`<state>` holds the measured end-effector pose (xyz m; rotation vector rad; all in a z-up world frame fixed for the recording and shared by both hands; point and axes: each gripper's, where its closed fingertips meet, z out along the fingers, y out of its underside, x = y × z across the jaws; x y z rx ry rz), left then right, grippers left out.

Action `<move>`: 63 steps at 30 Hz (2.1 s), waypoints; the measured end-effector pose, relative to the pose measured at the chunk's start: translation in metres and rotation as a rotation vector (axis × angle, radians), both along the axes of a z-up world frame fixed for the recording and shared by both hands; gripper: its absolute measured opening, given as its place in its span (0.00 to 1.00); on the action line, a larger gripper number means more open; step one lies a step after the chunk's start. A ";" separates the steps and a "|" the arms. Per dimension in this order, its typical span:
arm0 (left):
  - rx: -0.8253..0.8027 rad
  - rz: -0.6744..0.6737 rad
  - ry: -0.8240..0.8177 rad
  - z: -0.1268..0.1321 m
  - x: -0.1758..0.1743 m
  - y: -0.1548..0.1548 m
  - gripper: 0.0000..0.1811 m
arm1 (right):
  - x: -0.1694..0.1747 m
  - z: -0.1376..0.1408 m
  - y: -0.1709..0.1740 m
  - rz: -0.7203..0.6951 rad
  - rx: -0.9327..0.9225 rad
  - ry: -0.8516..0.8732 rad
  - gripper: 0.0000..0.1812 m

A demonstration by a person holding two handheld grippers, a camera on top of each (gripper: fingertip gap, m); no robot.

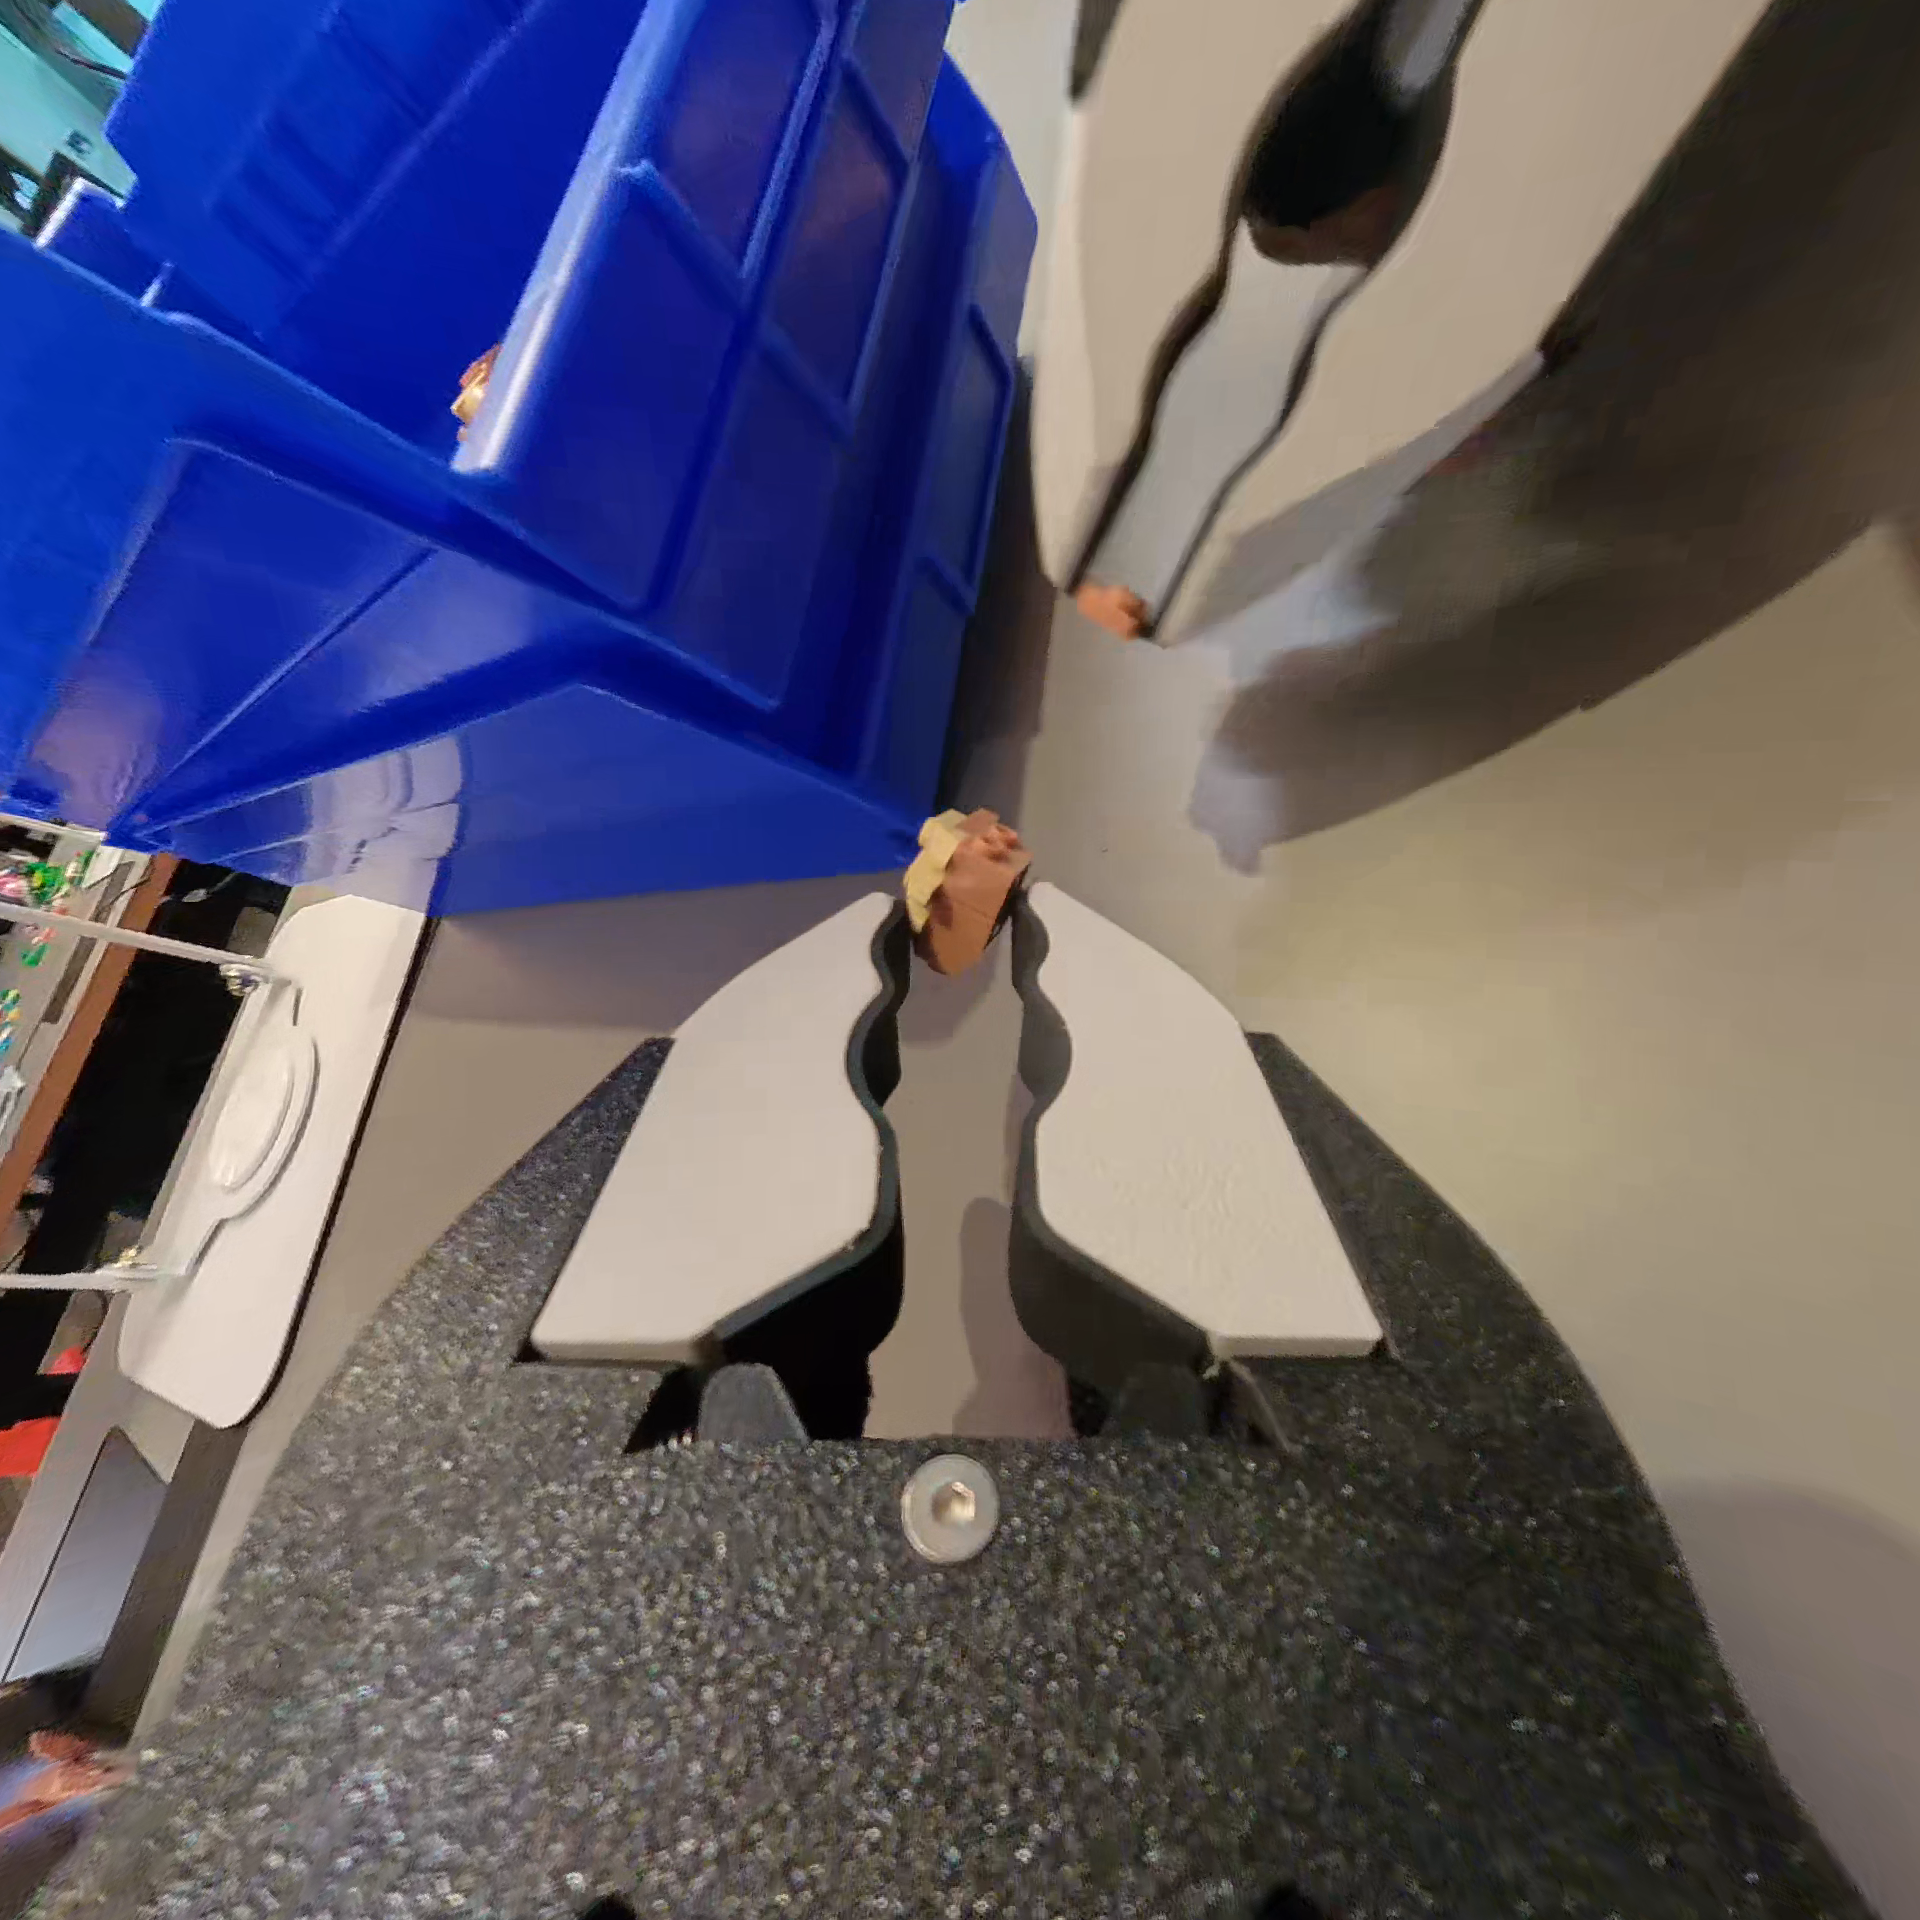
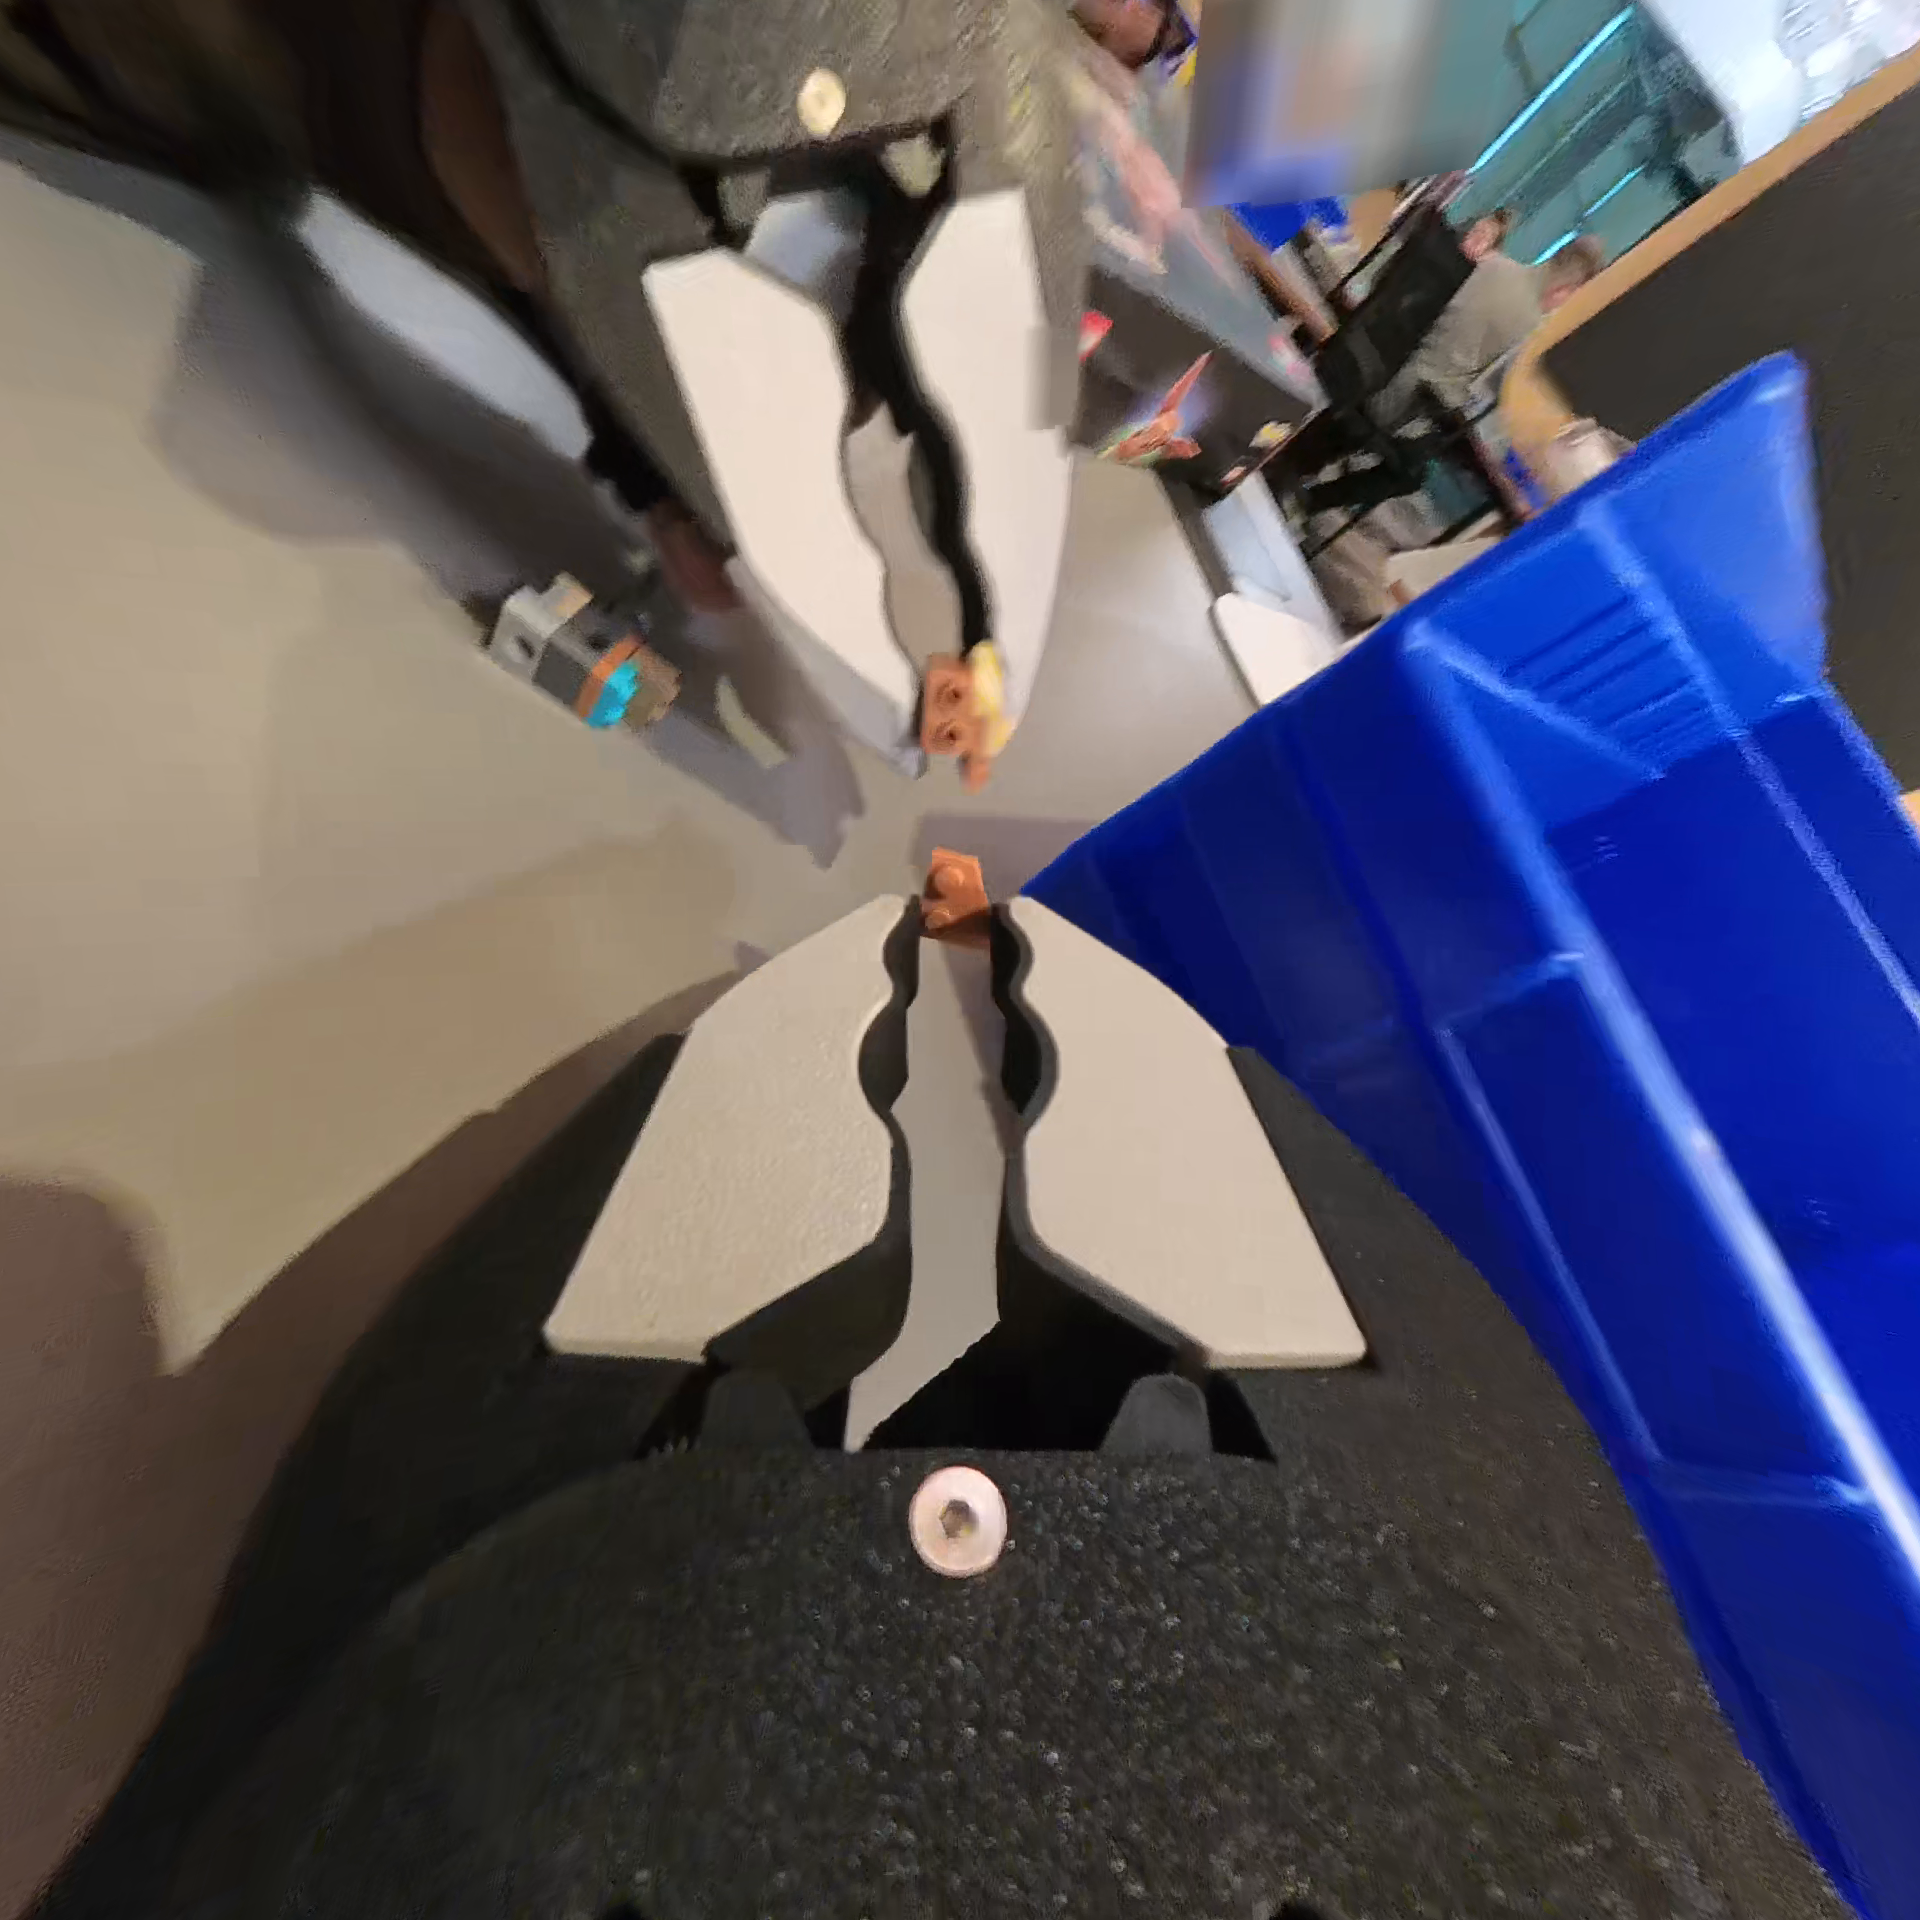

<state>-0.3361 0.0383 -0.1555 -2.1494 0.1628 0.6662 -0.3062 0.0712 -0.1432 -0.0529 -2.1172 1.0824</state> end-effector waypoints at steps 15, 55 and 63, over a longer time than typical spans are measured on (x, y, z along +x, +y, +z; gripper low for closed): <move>0.341 -0.108 -0.346 0.032 0.025 0.019 0.10 | -0.069 0.092 0.050 -0.378 -0.142 0.143 0.19; 0.469 -0.201 -0.548 0.043 0.039 0.021 0.10 | 0.005 0.044 -0.017 0.103 -0.134 0.120 0.06; 0.443 -0.162 -0.556 0.038 0.037 0.023 0.13 | 0.002 0.048 -0.017 0.048 -0.089 0.215 0.03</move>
